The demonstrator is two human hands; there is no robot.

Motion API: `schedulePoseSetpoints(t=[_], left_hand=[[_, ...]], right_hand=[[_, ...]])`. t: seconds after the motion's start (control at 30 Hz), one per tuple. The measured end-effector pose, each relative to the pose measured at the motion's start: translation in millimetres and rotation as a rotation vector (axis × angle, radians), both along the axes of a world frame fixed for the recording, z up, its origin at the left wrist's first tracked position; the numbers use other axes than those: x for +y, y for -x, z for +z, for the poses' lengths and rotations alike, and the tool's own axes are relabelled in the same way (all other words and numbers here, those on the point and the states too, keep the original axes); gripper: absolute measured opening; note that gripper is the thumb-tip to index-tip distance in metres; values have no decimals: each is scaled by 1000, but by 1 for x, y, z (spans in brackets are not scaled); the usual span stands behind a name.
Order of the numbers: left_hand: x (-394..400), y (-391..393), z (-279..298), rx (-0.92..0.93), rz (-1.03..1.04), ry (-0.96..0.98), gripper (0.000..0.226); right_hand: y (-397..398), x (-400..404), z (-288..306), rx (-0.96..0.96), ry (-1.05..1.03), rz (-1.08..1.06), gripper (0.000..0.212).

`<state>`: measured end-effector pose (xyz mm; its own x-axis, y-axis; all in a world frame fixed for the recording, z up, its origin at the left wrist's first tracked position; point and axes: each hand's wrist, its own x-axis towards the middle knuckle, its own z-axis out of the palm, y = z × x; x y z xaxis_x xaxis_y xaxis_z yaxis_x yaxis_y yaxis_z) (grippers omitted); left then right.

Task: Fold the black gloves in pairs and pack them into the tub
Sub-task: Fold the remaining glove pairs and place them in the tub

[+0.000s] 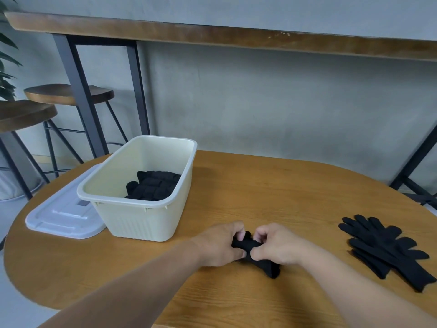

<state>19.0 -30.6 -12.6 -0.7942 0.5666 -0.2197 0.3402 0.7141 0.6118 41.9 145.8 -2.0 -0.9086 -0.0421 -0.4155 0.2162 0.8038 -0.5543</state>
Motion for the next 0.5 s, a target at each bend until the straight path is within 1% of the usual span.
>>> schedulePoseSetpoints(t=[0.17, 0.27, 0.37, 0.5], left_hand=[[-3, 5, 15, -85, 50, -63, 26], [-7, 10, 34, -76, 73, -106, 25], [-7, 15, 62, 9, 70, -150, 23], [-11, 30, 114, 201, 67, -172, 22]], right_hand=[[-4, -2, 22, 59, 59, 19, 13], [-5, 1, 46, 103, 43, 63, 10], [-1, 4, 75, 170, 30, 75, 11], [12, 1, 119, 312, 40, 55, 12]])
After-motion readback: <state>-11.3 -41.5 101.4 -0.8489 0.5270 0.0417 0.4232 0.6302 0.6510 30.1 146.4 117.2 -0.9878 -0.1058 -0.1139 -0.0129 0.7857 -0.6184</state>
